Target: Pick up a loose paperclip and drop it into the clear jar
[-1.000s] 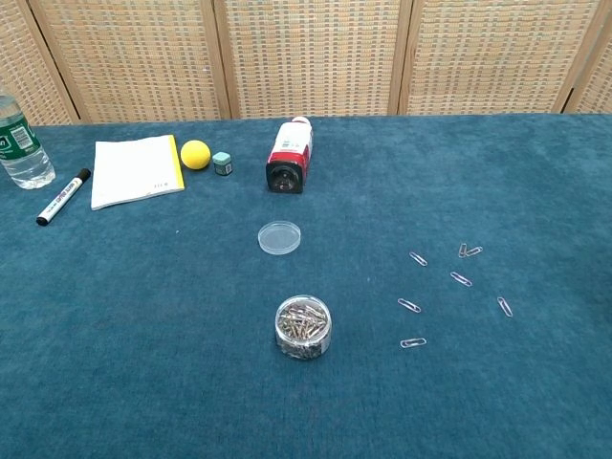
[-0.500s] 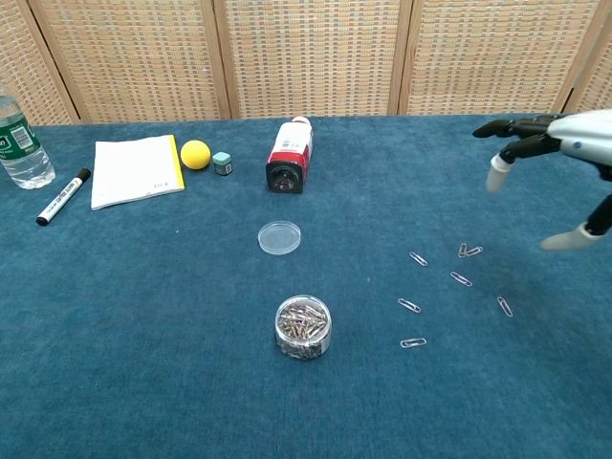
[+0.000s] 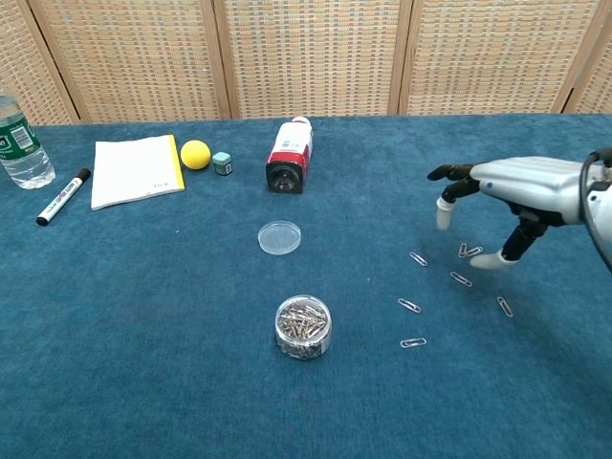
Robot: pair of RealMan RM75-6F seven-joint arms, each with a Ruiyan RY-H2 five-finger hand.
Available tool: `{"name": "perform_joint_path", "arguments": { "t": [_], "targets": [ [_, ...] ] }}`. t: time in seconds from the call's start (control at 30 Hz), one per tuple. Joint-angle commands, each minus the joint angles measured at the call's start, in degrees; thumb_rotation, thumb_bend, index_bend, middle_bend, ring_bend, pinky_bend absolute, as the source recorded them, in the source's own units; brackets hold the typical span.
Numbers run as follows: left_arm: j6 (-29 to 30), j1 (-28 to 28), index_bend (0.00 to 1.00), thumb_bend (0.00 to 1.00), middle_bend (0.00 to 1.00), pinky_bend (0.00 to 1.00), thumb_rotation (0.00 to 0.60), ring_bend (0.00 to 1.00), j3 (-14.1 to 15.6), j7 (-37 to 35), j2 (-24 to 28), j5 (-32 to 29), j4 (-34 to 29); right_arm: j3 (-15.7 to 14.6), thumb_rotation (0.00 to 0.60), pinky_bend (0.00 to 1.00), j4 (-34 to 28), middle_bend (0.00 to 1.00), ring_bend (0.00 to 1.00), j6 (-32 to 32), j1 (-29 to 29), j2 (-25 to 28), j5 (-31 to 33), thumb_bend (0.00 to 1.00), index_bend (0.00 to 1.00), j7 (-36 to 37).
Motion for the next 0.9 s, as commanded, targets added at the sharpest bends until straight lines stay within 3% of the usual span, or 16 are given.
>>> {"name": "perform_joint_path", "arguments": {
  "t": [0.03,0.33,0.9],
  "targets": [
    [0.0,0.0,0.00,0.00,0.00,0.00,0.600,0.00,0.0,-0.1,0.1,0.0,0.0,0.2,0.600,0.00,-0.5,0.00,0.00,-1.8,1.5,-1.3,4.8,0.41,0.36,-4.1],
    [-0.3,-0.2,0.00,0.00,0.00,0.00,0.600,0.00,0.2,-0.4,0.2,0.1,0.1,-1.5,0.600,0.00,-1.9,0.00,0.00,-2.9,3.5,-1.6,13.6,0.56,0.39,-11.2],
    [-0.6,-0.3,0.00,0.00,0.00,0.00,0.600,0.00,0.3,-0.6,0.3,0.1,0.1,-4.0,0.600,0.01,-1.3,0.00,0.00,-2.0,5.8,-2.4,20.1,0.57,0.39,-14.3]
  ]
}}
